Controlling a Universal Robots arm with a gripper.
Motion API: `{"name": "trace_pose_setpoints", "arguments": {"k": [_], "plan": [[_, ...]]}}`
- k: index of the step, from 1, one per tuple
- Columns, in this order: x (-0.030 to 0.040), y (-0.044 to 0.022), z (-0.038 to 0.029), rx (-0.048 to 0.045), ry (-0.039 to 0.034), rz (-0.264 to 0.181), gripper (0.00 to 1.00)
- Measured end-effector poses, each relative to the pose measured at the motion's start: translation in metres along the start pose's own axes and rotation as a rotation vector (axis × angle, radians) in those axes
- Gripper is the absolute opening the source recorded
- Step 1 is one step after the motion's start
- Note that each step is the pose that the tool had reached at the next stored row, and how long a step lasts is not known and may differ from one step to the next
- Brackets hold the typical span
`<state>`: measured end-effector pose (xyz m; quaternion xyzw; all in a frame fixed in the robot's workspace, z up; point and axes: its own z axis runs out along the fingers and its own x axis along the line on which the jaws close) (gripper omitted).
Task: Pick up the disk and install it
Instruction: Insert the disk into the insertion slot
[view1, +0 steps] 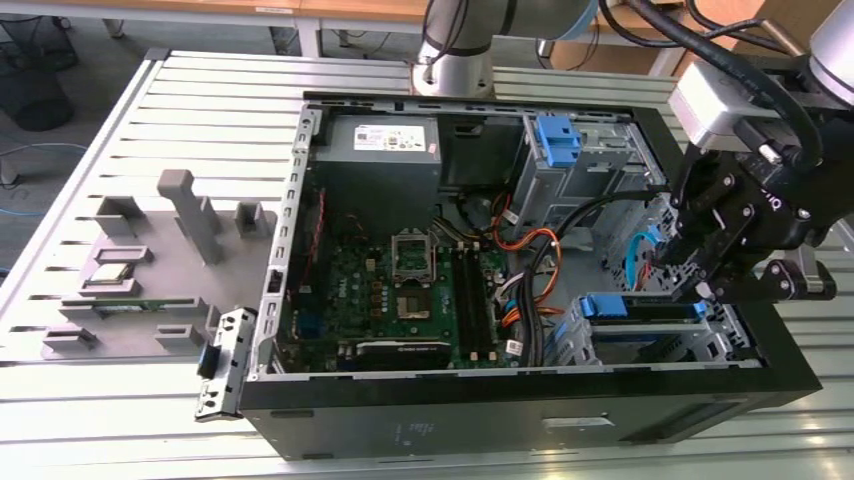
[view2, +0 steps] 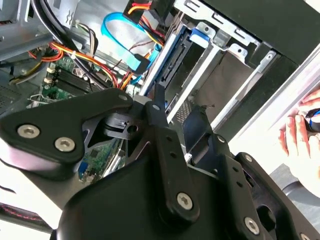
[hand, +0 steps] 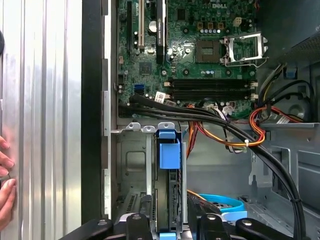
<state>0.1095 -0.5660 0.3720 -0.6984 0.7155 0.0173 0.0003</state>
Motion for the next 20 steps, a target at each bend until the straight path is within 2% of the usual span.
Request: {"name": "trace_pose_setpoints", "arguments": {"k": [2,4,13,20], "plan": [[0.0001,0.0010,0.0022,0.0071,-0.0003,0.000,0.42],[0.0002,0.0019,0.0047,0.0097,-0.0006,0.000,0.42],[-0.0029,0.0060,0.0083,0.0104,-0.0010,0.000,0.42],[-0.0031,0.0061,0.0070,0.0104,-0.0010,0.000,0.42]]}}
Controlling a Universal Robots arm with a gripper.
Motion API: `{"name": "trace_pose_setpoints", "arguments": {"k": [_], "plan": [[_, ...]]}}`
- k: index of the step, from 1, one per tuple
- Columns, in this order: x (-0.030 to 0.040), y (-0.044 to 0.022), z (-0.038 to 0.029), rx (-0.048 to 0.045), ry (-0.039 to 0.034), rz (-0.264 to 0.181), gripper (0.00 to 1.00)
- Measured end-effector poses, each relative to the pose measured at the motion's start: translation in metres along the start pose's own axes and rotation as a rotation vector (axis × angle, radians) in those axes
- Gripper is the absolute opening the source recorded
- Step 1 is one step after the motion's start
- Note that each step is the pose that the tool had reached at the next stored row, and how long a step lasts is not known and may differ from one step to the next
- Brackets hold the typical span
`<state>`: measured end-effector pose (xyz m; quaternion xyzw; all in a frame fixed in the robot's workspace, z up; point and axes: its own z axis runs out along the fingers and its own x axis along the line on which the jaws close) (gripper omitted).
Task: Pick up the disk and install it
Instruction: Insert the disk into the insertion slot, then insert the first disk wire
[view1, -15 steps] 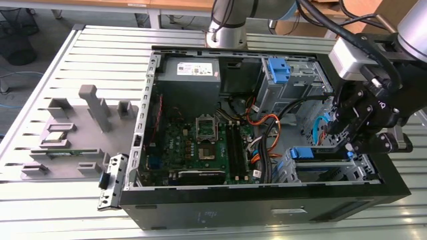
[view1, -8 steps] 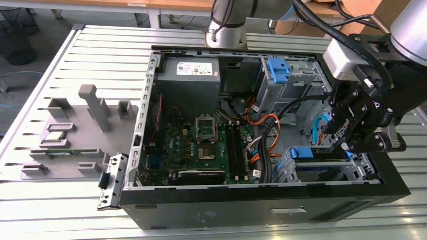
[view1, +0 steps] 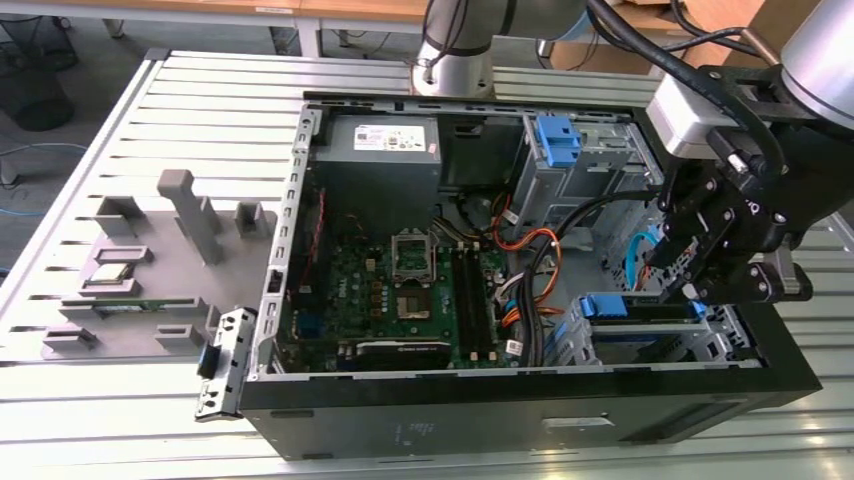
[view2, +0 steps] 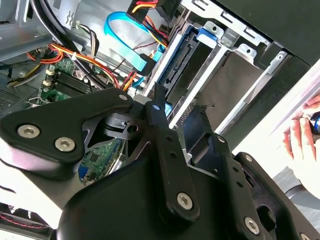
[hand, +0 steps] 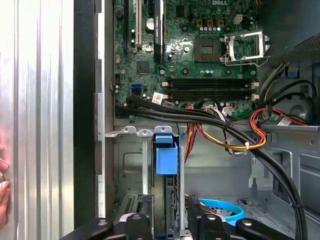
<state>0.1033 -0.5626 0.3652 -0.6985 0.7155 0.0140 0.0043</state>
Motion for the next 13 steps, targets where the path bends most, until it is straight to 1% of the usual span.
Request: {"name": "trace_pose_setpoints", "arguments": {"k": [2,7,13], "plan": [[0.0000,0.0000,-0.0015,0.0000,0.0001,0.000,0.42],[0.0000,0.0000,-0.0025,0.0000,0.0005,0.000,0.42],[-0.0002,0.0001,-0.0064,0.0000,-0.0022,0.000,0.42]]}}
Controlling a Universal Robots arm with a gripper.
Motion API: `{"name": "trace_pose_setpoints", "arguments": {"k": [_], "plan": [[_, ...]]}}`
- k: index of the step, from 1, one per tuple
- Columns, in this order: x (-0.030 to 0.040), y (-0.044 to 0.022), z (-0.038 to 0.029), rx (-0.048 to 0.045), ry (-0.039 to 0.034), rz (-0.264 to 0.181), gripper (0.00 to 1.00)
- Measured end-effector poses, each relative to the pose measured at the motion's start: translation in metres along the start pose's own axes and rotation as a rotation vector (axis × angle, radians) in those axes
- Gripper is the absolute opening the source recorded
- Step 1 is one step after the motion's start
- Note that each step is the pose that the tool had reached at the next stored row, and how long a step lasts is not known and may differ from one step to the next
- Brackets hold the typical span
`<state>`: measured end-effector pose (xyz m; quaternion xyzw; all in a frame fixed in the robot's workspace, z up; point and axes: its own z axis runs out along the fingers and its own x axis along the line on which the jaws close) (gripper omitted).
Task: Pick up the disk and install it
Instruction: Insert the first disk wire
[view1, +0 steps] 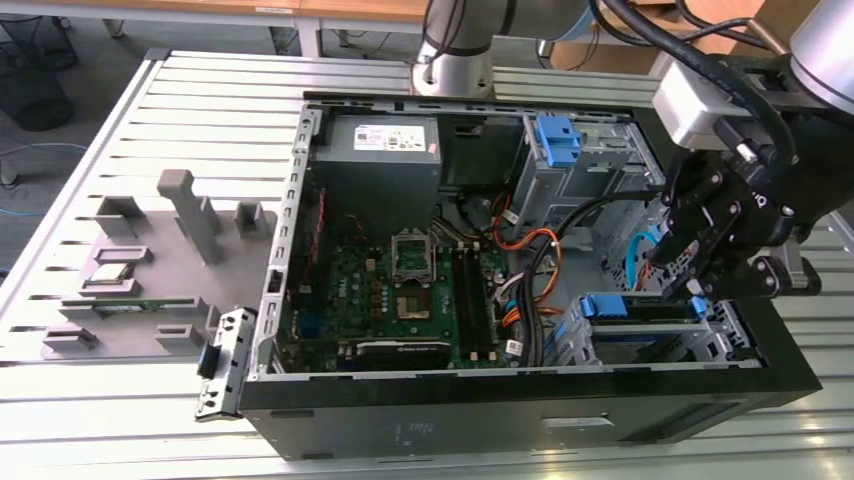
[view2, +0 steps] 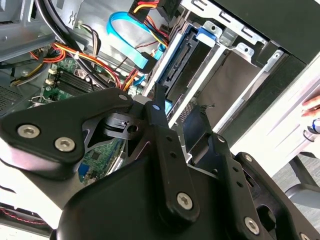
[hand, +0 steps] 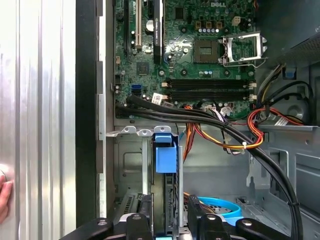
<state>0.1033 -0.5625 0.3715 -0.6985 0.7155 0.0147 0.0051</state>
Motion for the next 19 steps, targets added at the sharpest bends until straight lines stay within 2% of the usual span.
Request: {"name": "trace_pose_setpoints", "arguments": {"k": [2,6,12,17,19], "plan": [[-0.0005,0.0000,-0.0003,-0.0001,-0.0032,0.000,0.42],[-0.0019,0.0000,-0.0003,-0.0004,-0.0151,0.000,0.42],[-0.0040,0.0001,-0.0007,-0.0006,-0.0220,0.000,0.42],[-0.0120,0.0003,-0.0003,-0.0009,-0.0388,-0.001,0.42],[-0.0161,0.0004,-0.0003,-0.0010,-0.0417,-0.001,0.42]]}}
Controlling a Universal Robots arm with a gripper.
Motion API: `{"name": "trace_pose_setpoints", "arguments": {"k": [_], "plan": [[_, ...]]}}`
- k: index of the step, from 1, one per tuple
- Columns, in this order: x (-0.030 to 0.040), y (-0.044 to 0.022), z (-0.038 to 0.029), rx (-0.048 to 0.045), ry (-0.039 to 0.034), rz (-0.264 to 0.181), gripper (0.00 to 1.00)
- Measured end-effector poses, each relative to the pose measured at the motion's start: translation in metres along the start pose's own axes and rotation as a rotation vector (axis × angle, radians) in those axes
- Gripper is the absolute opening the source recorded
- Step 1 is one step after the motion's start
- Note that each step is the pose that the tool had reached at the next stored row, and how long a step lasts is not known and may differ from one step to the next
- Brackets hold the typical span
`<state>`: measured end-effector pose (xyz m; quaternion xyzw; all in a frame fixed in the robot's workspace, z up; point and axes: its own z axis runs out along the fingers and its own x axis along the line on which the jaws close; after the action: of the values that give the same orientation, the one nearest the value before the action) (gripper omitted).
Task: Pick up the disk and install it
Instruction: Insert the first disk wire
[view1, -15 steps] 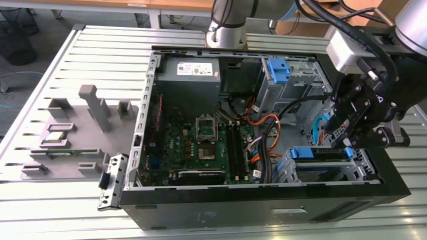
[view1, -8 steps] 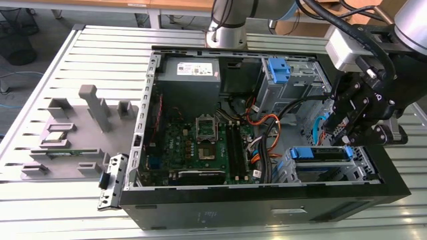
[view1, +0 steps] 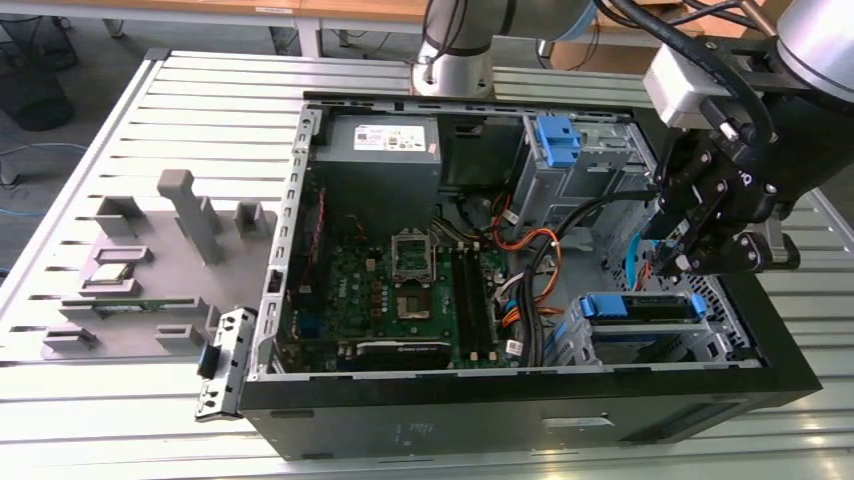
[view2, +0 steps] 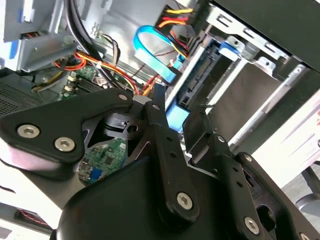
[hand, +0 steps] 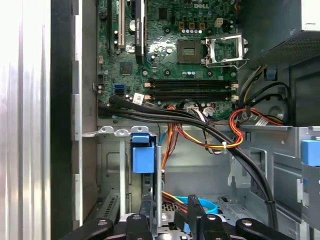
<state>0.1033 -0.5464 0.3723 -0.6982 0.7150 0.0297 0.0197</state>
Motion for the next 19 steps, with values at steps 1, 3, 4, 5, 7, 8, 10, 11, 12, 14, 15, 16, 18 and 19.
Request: {"name": "trace_pose_setpoints", "arguments": {"k": [1,3,4,5,7,8,10,11,12,14,15,16,18,19], "plan": [[-0.0012,0.0000,0.0002,0.0000,-0.0002,0.000,0.42],[-0.0029,-0.0004,0.0004,-0.0001,-0.0002,0.000,0.42],[-0.0036,-0.0010,0.0006,0.0000,-0.0003,0.000,0.42],[-0.0042,-0.0018,0.0008,-0.0001,-0.0002,0.000,0.42],[-0.0054,-0.0037,0.0015,0.0000,-0.0003,0.000,0.42],[-0.0059,-0.0053,0.0019,0.0000,-0.0004,0.000,0.42],[-0.0069,-0.0092,0.0025,0.0000,-0.0002,0.000,0.42],[-0.0074,-0.0110,0.0029,-0.0001,-0.0002,0.000,0.42],[-0.0081,-0.0129,0.0034,0.0000,-0.0003,0.000,0.42],[-0.0096,-0.0165,0.0049,-0.0001,-0.0001,0.000,0.42],[-0.0103,-0.0175,0.0061,0.0000,0.0000,0.000,0.42],[-0.0108,-0.0181,0.0079,0.0000,-0.0001,0.000,0.42],[-0.0119,-0.0189,0.0107,0.0000,-0.0004,0.000,0.42],[-0.0120,-0.0189,0.0108,0.0000,-0.0003,0.000,0.42]]}}
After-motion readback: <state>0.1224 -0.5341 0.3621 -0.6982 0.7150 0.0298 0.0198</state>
